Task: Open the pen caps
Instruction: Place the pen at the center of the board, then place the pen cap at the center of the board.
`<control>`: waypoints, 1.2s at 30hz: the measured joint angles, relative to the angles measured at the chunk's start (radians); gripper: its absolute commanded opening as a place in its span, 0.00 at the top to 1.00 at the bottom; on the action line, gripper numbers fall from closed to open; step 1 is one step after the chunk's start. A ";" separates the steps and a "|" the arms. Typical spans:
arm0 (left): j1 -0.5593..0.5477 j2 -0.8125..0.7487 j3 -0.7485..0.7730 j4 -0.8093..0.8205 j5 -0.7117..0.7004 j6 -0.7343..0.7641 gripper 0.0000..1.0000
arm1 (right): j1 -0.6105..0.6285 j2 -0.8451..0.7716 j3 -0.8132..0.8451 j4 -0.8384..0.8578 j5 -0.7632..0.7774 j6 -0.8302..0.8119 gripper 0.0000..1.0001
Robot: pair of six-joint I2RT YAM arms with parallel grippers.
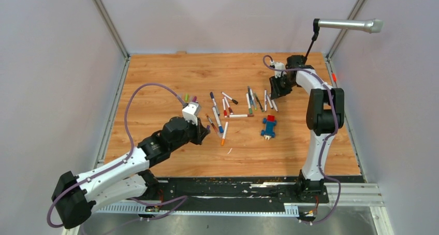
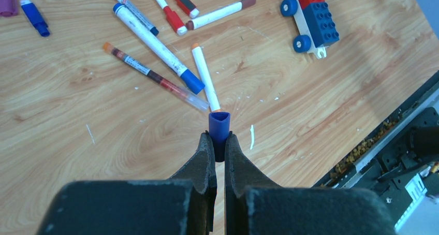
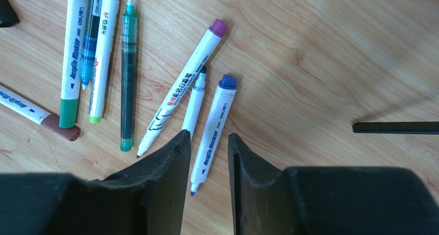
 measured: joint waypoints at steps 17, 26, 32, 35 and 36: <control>0.166 0.168 0.070 -0.064 -0.021 -0.002 1.00 | 0.000 -0.407 -0.290 0.019 -0.234 -0.031 0.59; 0.286 0.517 0.330 -0.139 -0.010 0.002 1.00 | -0.006 -0.687 -0.587 0.069 -0.427 -0.068 0.56; 0.322 0.760 0.512 -0.203 -0.042 0.027 0.99 | -0.018 -0.725 -0.621 0.105 -0.473 -0.068 0.56; 0.326 0.844 0.595 -0.242 -0.071 0.043 0.96 | -0.019 -0.733 -0.621 0.119 -0.490 -0.068 0.56; 0.326 0.875 0.629 -0.258 -0.082 0.052 0.95 | -0.019 -0.735 -0.621 0.122 -0.496 -0.068 0.56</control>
